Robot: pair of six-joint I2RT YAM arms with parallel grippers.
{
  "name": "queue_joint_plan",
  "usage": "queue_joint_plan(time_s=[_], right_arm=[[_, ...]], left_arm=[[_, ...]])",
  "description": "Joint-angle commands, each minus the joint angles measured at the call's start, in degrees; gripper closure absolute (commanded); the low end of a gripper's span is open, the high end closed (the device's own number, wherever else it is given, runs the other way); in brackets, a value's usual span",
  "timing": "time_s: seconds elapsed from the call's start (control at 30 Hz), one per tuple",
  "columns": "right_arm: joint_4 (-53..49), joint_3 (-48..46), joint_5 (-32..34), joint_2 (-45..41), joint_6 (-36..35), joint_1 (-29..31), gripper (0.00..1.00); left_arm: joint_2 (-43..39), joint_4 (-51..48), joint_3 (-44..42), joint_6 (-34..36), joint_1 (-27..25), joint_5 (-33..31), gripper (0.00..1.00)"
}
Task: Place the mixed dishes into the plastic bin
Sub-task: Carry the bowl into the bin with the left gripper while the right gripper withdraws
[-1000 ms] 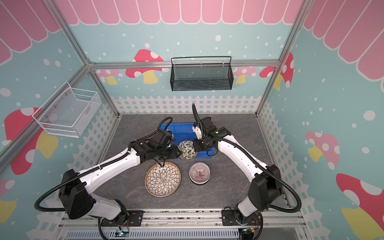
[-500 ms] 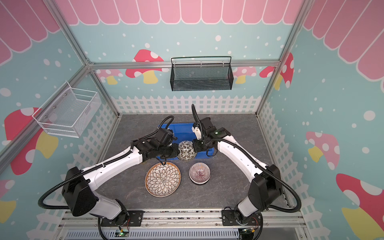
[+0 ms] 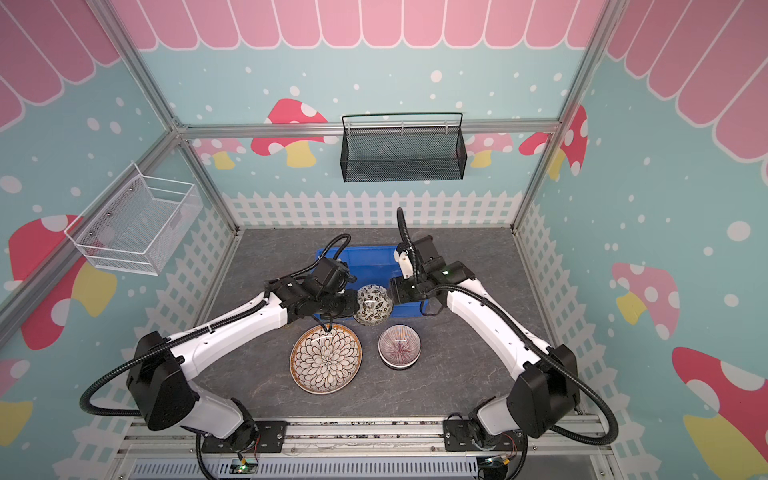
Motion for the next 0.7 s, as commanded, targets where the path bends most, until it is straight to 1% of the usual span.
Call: queue_joint_plan(time_s=[0.0,0.07,0.1,0.23,0.33,0.47,0.53,0.67], right_arm=[[0.49,-2.21,1.63,-4.96,1.14,-2.54,0.31],[0.2,-3.78,1.17,-7.9,1.06,-4.95,0.1],[0.04,-4.87,0.71,-9.33,0.9,-6.38,0.06],[-0.38,-8.98,-0.79,-14.63,0.02,-10.9,0.03],[-1.05,-11.51,-1.26,-17.52,-0.93,-12.93,0.03],[-2.62,-13.03,-0.86,-18.94,-1.83,-14.62,0.03],[-3.14,-13.46,-0.74,-19.19,-2.2,-15.27,0.02],[-3.55,-14.03,-1.35,-19.9,-2.76,-16.64,0.02]], left_arm=[[0.71,-0.52,3.43,1.44,0.3,0.57,1.0],[1.08,-1.09,4.65,2.02,0.4,0.41,1.0],[1.31,-1.66,5.51,2.57,0.64,0.24,1.0],[3.51,-4.19,10.42,5.02,1.51,0.0,1.0],[7.1,-8.03,16.33,7.84,2.3,-0.78,1.0],[12.25,-10.89,23.11,10.89,2.96,-1.89,1.0],[14.57,-11.08,25.42,11.33,3.29,-2.3,1.0],[19.74,-11.35,30.66,12.08,3.97,-0.62,1.0]])
